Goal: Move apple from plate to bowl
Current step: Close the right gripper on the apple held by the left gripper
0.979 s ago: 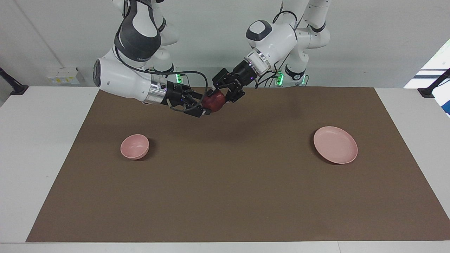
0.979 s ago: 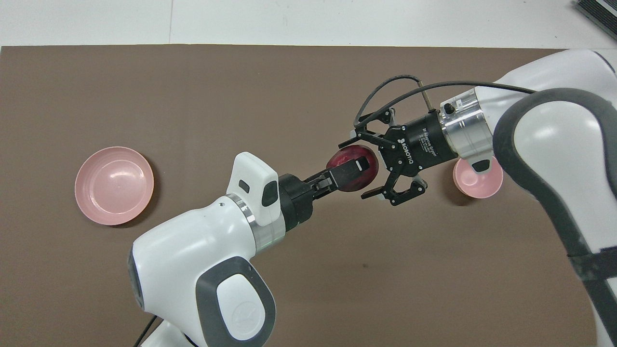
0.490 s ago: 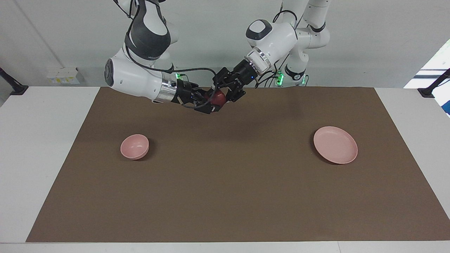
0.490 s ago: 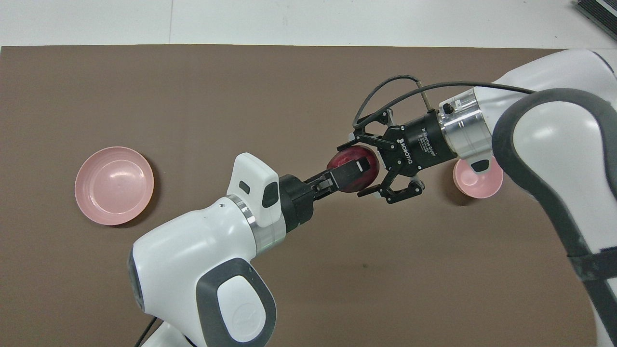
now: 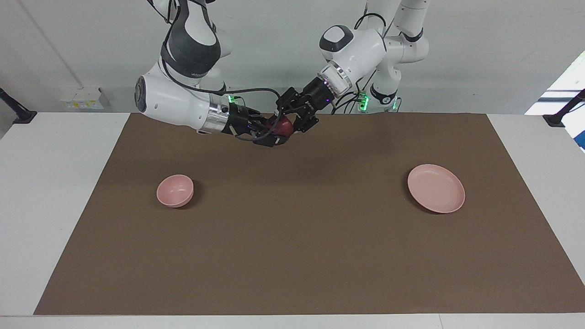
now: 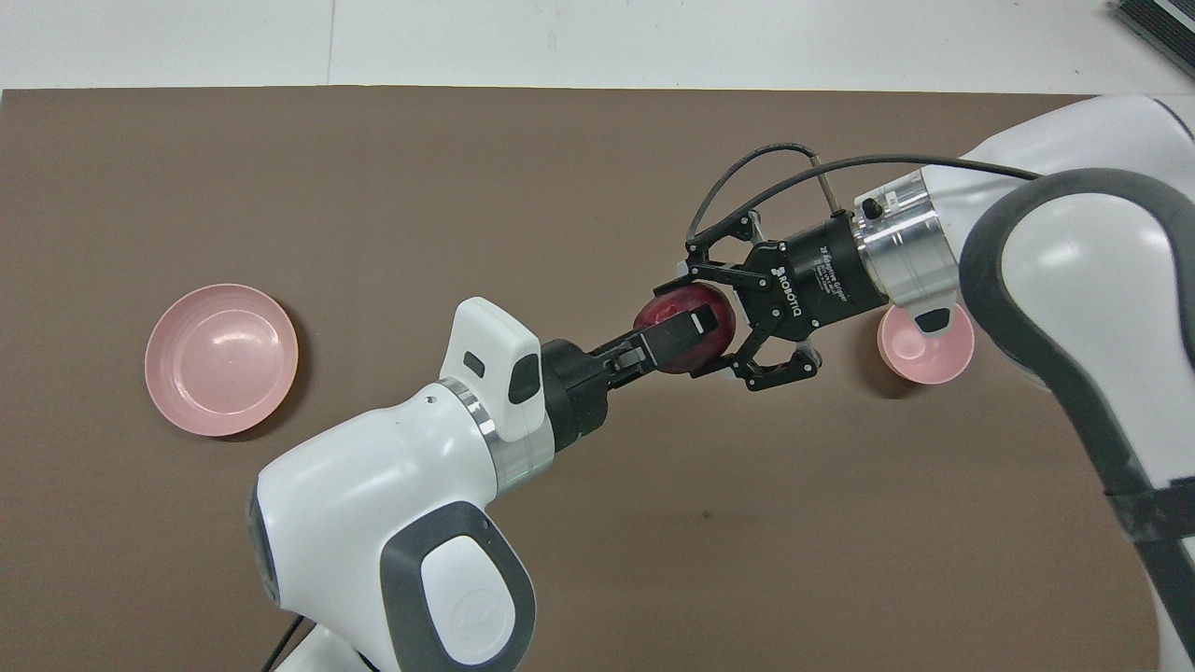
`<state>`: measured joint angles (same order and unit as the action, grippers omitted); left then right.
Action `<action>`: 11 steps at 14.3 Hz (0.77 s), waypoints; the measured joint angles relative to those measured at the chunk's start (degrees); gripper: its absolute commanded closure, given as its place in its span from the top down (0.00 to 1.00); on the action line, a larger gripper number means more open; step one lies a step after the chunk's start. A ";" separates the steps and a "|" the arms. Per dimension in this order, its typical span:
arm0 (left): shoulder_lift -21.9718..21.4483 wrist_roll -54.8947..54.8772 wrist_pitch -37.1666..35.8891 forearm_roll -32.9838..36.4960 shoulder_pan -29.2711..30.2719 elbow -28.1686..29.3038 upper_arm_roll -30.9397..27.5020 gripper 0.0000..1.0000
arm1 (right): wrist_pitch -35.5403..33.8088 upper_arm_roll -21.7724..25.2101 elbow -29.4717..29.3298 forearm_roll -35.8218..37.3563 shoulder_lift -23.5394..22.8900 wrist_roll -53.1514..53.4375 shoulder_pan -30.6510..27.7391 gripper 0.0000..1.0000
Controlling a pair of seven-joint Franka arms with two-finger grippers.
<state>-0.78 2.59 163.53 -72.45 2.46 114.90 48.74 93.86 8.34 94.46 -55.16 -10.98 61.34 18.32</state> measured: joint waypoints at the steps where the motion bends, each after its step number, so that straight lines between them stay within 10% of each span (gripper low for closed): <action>1: 0.00 -0.01 0.00 0.00 0.00 -0.01 -0.01 0.84 | -0.01 0.00 -0.01 -0.03 0.00 0.00 0.00 0.00; 2: -0.01 -0.01 0.00 0.00 0.00 -0.04 -0.05 0.99 | -0.03 0.00 -0.02 -0.17 0.00 0.00 -0.01 0.00; 11: -0.04 -0.24 -0.98 1.64 0.24 -0.23 -5.30 1.00 | -1.94 0.15 -0.01 -0.26 -0.02 -2.40 -1.59 0.00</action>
<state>-0.83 2.35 162.55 -70.82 2.70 114.68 43.44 91.92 8.49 94.46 -55.42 -11.00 58.94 16.72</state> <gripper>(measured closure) 0.000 0.216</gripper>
